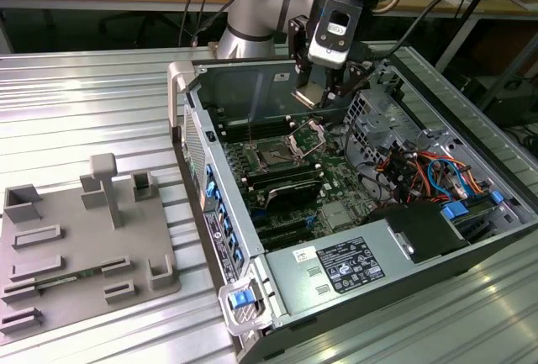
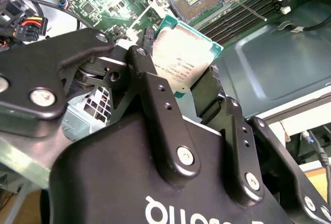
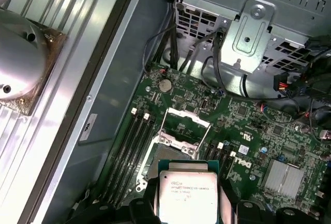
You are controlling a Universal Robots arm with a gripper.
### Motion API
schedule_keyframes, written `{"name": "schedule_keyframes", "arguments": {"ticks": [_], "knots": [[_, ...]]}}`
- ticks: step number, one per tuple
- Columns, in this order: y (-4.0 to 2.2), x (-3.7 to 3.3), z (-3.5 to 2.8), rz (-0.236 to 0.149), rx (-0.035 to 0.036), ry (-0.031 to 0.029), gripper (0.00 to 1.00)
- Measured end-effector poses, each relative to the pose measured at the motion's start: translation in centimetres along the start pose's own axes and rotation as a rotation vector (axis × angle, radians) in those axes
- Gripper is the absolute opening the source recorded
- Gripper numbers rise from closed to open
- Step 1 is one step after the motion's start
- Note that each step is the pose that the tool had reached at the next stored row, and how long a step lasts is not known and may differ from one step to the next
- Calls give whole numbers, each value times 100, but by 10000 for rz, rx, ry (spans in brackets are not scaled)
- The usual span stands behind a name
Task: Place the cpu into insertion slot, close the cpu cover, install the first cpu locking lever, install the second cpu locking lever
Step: 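Place the cpu into insertion slot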
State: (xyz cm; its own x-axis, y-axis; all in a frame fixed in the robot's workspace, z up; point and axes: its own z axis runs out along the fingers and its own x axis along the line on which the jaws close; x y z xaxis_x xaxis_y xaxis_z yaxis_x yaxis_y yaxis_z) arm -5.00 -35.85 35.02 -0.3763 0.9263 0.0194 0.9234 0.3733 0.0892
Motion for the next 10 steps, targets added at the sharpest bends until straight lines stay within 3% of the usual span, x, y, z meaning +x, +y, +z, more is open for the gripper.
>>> {"name": "schedule_keyframes", "arguments": {"ticks": [10], "knots": [[-23, 9, 2, 486, -10, -44, 55]]}}
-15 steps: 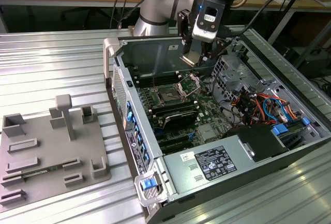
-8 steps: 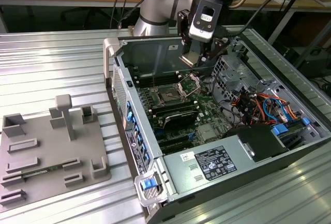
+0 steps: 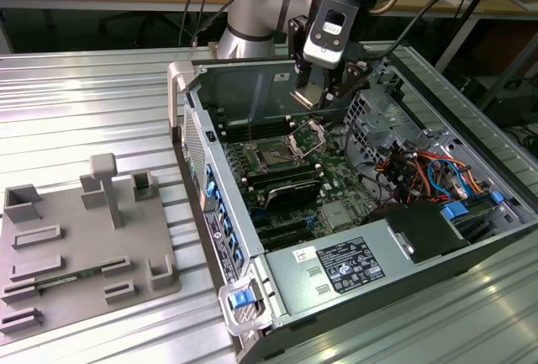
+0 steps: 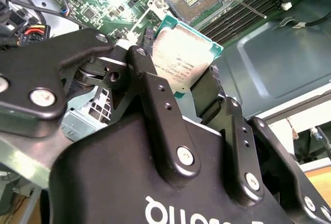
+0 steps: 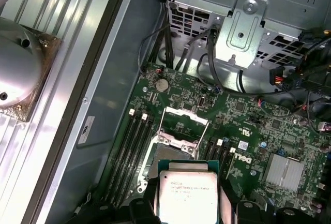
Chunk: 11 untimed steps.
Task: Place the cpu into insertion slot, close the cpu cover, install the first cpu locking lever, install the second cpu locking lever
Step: 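Place the cpu into insertion slot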
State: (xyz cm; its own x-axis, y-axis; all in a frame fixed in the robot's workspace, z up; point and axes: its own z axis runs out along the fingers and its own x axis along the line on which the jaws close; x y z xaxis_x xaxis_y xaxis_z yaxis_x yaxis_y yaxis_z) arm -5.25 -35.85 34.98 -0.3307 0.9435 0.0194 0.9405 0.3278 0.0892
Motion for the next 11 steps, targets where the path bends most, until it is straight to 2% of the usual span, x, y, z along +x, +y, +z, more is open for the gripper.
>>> {"name": "schedule_keyframes", "arguments": {"ticks": [11], "knots": [[-26, 9, 7, 543, -10, -49, 55]]}}
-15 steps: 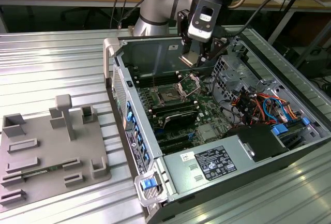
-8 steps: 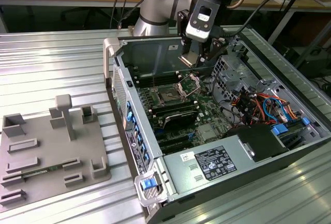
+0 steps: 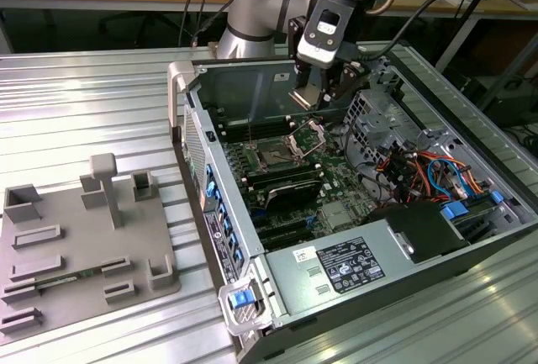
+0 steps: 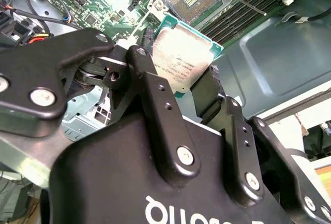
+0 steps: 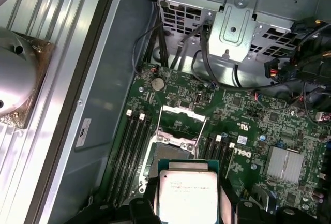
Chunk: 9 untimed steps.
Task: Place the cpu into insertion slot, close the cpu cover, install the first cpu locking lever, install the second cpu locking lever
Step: 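Place the cpu into insertion slot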
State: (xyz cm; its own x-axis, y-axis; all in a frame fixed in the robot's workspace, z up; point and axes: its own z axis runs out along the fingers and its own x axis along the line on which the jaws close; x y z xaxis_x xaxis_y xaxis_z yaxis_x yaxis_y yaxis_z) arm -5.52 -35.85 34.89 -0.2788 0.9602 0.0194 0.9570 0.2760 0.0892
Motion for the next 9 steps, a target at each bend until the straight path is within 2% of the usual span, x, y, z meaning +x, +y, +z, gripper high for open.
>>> {"name": "schedule_keyframes", "arguments": {"ticks": [9], "knots": [[-21, 6, 4, 440, -9, -39, 55]]}}
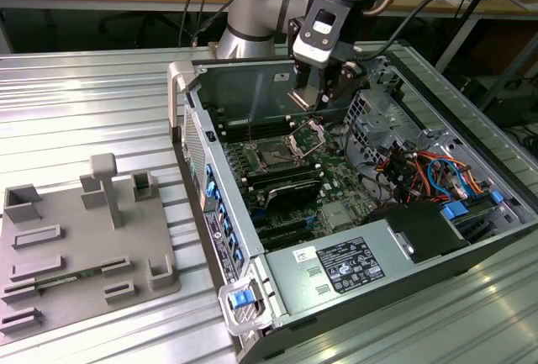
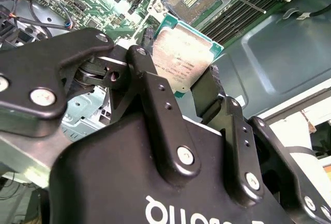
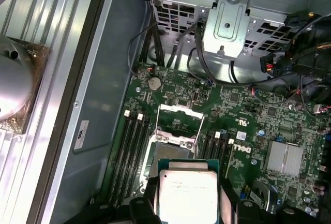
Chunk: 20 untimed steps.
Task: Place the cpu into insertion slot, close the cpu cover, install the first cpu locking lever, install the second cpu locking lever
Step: 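Place the cpu into insertion slot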
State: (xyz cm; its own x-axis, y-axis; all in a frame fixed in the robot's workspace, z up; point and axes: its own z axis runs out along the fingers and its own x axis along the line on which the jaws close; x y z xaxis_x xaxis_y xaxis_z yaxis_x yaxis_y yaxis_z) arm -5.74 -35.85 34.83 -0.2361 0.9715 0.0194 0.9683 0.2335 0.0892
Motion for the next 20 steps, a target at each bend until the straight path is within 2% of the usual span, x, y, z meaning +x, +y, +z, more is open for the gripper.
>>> {"name": "schedule_keyframes", "arguments": {"ticks": [5, 10, 13, 17, 20], "knots": [[-16, 4, 2, 278, -5, -25, 55], [-44, 10, 8, 739, -16, -64, 55], [-48, 11, 19, 762, 18, -61, 55], [-55, 10, 92, 826, 73, -59, 55], [-57, 8, 127, 1159, 84, -92, 55]]}}
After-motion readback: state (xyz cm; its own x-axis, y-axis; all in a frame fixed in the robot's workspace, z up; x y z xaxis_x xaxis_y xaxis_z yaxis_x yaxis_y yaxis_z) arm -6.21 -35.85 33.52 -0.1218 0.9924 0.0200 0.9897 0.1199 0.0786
